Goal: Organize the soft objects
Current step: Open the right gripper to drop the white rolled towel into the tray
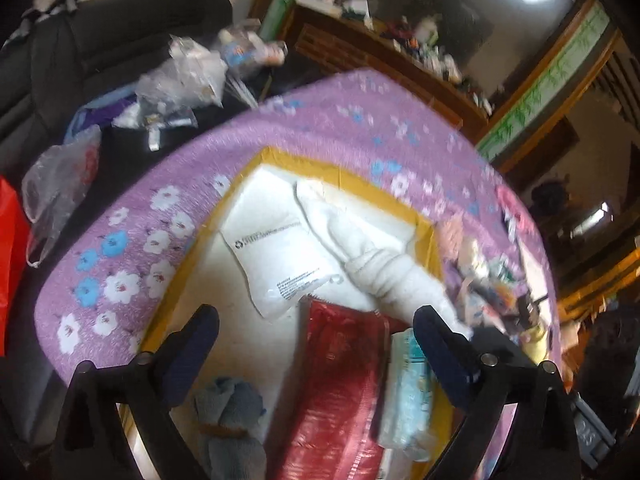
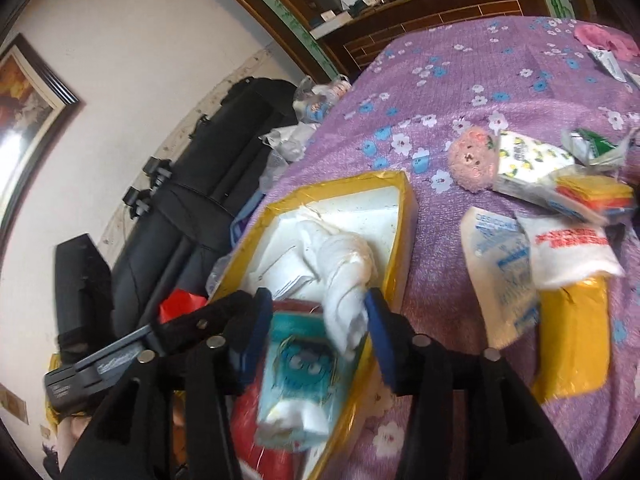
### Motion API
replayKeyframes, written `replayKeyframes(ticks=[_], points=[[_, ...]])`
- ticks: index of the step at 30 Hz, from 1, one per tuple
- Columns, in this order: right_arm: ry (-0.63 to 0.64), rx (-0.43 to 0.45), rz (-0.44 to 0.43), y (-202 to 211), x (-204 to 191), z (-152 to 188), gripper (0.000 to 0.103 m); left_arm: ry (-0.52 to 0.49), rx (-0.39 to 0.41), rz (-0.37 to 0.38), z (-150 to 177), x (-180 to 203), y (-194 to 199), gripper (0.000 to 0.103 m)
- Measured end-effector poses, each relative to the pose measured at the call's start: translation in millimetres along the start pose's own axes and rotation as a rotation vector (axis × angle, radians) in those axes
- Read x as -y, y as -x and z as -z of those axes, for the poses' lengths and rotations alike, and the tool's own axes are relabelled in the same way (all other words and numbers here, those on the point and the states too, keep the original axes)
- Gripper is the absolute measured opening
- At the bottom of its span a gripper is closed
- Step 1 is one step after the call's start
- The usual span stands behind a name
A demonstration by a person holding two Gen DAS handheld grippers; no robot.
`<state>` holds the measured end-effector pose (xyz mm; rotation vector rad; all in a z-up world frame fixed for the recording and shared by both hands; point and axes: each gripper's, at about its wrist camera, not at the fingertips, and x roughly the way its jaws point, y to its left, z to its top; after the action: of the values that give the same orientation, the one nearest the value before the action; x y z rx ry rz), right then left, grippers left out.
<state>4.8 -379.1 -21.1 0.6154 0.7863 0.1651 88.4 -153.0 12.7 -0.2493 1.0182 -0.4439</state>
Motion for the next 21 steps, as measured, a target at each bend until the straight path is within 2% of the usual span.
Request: replayKeyframes(ticks=[1, 3, 5, 8, 13, 21], points=[[0.005, 0.015, -0.014, 9, 1, 2, 0.056, 0.007, 0.027, -0.008, 3, 1, 8, 0.099], [0.017, 0.04, -0.036, 25, 2, 7, 0.066, 0.013, 0.084, -0.024, 12, 7, 26, 0.099], [0.029, 0.054, -0.053, 41, 7, 16, 0.072, 0.0, 0.098, -0.021, 25, 17, 40, 0.099], [0.025, 0.031, -0.077, 57, 19, 30, 0.072, -0.029, 0.107, 0.004, 47, 33, 57, 0.099], [0.004, 0.01, -0.073, 79, 47, 51, 0.072, -0.066, 0.068, 0.057, 83, 68, 69, 0.099], [-0.062, 0.015, -0.039, 111, 93, 63, 0.072, -0.155, 0.002, 0.075, 119, 127, 58, 0.099]])
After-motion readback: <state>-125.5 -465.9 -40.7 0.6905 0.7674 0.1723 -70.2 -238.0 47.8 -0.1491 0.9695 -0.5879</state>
